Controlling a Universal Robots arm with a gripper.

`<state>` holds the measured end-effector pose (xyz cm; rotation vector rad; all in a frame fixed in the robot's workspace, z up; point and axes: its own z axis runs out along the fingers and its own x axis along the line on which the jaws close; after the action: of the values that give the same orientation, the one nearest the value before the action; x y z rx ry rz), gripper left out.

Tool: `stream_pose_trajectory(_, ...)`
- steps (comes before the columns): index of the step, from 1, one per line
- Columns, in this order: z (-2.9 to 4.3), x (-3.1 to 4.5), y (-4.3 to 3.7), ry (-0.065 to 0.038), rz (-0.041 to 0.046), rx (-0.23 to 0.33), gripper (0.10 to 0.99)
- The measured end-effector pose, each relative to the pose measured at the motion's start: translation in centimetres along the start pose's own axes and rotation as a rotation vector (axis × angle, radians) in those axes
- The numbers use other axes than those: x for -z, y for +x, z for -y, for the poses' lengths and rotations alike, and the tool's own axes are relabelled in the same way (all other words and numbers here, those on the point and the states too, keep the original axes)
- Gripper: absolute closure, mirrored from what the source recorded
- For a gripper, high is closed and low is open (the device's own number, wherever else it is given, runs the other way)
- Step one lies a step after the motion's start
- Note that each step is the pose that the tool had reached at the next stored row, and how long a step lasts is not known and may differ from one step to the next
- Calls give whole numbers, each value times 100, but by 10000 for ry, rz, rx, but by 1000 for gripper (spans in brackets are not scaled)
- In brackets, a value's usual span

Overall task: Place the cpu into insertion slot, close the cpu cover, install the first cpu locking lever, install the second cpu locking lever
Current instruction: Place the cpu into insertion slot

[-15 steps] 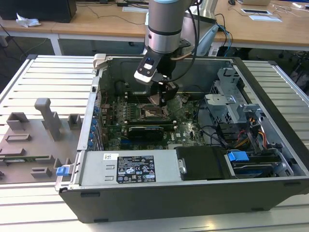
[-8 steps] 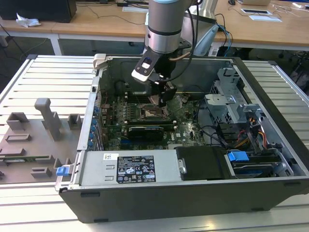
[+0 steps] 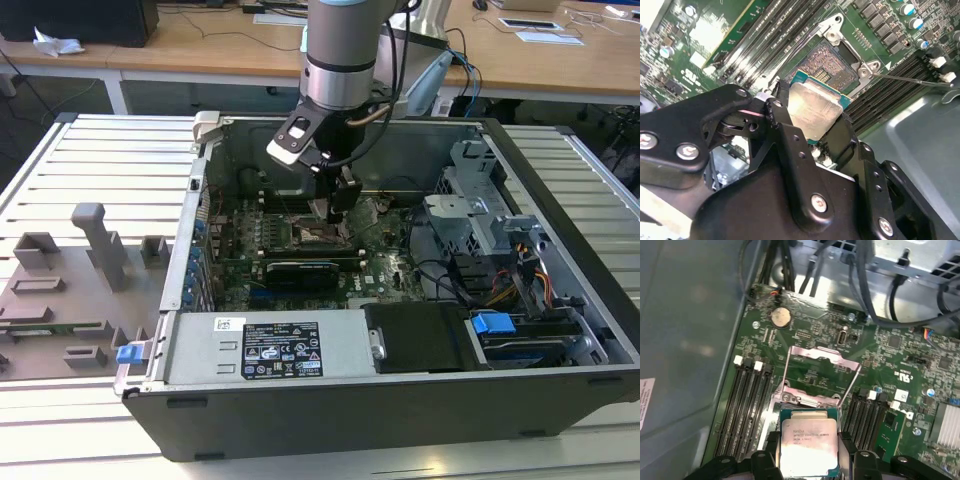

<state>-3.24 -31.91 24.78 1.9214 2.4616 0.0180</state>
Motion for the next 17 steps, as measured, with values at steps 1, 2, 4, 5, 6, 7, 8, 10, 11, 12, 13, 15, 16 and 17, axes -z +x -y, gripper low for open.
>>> stream_pose_trajectory(1,0,0,0,11,43,-131,545)
stream_pose_trajectory(2,0,0,0,17,65,-226,545)
stream_pose_trajectory(4,0,0,-1,25,89,-451,545)
stream_pose_trajectory(5,0,0,0,27,92,-559,545)
stream_pose_trajectory(6,0,-1,0,27,93,-653,545)
stream_pose_trajectory(7,0,-1,0,29,97,-748,545)
stream_pose_trajectory(8,0,-2,0,30,104,-854,545)
stream_pose_trajectory(10,0,-2,0,40,138,-1145,545)
stream_pose_trajectory(11,0,-2,0,44,155,-1249,545)
stream_pose_trajectory(12,0,-3,0,50,178,-1411,545)
stream_pose_trajectory(13,0,-4,0,57,203,-1640,545)
stream_pose_trajectory(15,0,-5,0,72,264,-1991,545)
stream_pose_trajectory(16,0,-4,0,73,268,-1991,545)
stream_pose_trajectory(17,0,-5,0,73,267,-1991,545)
